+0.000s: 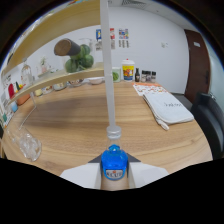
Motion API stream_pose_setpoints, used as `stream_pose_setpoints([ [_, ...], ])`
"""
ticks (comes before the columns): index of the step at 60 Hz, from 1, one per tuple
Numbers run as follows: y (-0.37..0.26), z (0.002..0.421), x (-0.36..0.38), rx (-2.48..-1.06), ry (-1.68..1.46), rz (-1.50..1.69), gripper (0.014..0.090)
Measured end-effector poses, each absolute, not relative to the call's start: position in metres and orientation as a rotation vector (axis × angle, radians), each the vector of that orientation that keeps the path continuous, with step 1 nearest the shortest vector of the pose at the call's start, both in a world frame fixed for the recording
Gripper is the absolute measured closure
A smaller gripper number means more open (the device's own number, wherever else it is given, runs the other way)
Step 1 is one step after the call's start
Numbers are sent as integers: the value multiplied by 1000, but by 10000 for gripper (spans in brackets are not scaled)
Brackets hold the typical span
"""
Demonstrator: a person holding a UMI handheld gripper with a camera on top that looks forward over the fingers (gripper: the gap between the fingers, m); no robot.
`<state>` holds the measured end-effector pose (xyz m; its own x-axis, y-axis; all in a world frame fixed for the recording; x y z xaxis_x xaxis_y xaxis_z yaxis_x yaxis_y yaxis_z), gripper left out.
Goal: Make me a cup of Mount Fuji.
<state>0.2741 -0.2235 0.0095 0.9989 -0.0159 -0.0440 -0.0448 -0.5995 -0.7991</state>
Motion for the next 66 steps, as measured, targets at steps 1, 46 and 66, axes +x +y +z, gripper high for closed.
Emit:
stream_pose_setpoints([
  [1,-224,9,275,-2215,42,38,678],
  [46,-276,126,180,-2079,160,28,203],
  [66,-246,155,48,-2100,100,79,206],
])
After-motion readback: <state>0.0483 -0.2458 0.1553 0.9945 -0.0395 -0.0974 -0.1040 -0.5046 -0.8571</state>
